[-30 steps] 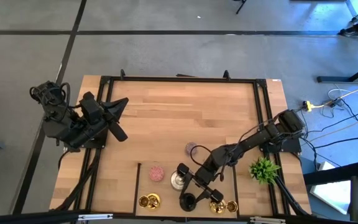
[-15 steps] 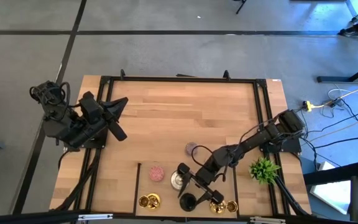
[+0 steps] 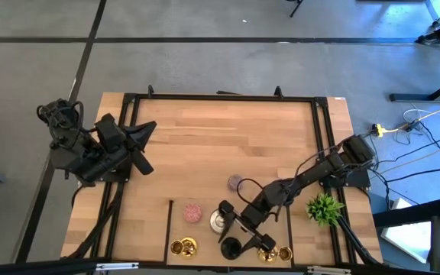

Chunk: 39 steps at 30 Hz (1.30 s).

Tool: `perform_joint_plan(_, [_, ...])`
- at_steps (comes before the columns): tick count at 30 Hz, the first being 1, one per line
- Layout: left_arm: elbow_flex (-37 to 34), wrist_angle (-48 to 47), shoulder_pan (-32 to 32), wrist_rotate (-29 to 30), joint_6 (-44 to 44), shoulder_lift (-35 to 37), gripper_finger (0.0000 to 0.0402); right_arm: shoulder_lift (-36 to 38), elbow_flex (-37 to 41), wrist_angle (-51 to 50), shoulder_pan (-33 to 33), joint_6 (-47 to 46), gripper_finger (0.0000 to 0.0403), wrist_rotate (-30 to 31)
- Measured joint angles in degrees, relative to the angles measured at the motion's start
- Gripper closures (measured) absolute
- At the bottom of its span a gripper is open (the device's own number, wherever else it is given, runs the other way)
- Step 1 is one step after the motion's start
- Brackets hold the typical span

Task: Pick & Place candle stick holders
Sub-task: Put the black candle holder on the shelf, then put the red scented candle on the shelf

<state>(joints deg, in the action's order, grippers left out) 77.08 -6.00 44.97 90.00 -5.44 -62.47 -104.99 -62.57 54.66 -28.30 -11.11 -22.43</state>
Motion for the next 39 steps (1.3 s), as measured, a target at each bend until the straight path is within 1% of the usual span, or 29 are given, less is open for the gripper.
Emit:
perform_joint_plan(19, [0.0,0.01,0.0,-0.01,-0.38,0.56,0.0399,0.11,0.85,1.19,-0.26,-0.82,0.0127,-0.15])
perform_joint_plan(25, [0.0,0.0,0.0,-0.01,-1.41,0.56,0.04,1.6,1.09,1.34,-0.04,-2.36,0.0127,-2.65])
perform_joint_plan(30, [0.02,0.0,-0.24,-0.01,-1.5,0.56,0.04,4.3,4.45,0.22,0.44,-0.87,0.0127,-2.84])
perform_joint_plan(34, [0.0,0.0,-0.97,0.0,-1.59,0.56,0.0399,5.99,7.08,0.41,0.6,-0.44,0.0127,-1.88])
perform_joint_plan(39, [0.0,0.0,-1.65,-0.01,-1.91,0.56,0.04,8.86,10.62,1.42,1.72,-0.37,0.0127,-2.44])
